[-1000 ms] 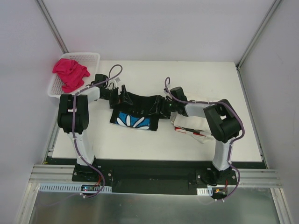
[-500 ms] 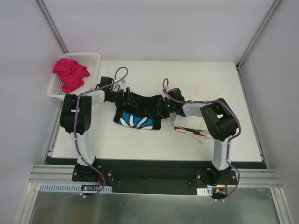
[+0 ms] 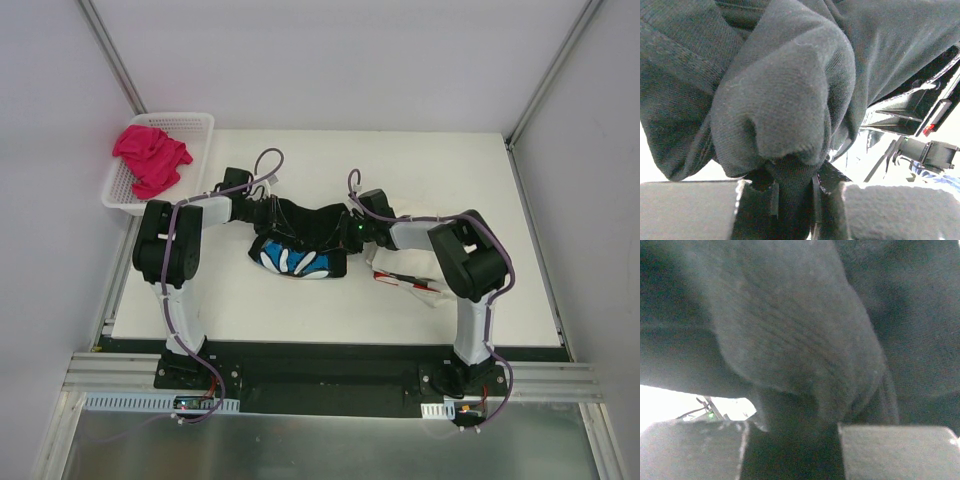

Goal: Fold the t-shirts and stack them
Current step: Put the neatly folded tshirt into the corner of the board with both arms

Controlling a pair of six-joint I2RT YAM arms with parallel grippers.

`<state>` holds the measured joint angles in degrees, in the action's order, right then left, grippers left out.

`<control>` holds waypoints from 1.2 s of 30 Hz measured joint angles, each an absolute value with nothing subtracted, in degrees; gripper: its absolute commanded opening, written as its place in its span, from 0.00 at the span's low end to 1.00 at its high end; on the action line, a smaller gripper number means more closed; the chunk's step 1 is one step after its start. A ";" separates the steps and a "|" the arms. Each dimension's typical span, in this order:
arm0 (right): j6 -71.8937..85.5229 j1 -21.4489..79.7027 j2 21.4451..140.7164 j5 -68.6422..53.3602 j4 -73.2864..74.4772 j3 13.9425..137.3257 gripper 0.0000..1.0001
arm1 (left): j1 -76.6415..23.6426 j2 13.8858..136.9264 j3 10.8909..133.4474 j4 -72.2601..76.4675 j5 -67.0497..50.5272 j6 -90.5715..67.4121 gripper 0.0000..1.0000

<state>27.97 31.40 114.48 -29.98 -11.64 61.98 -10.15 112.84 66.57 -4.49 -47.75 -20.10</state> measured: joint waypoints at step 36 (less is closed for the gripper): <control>19.38 30.37 84.71 -16.21 6.15 58.24 0.01 | -15.18 93.82 73.25 -11.73 -44.31 -20.27 0.00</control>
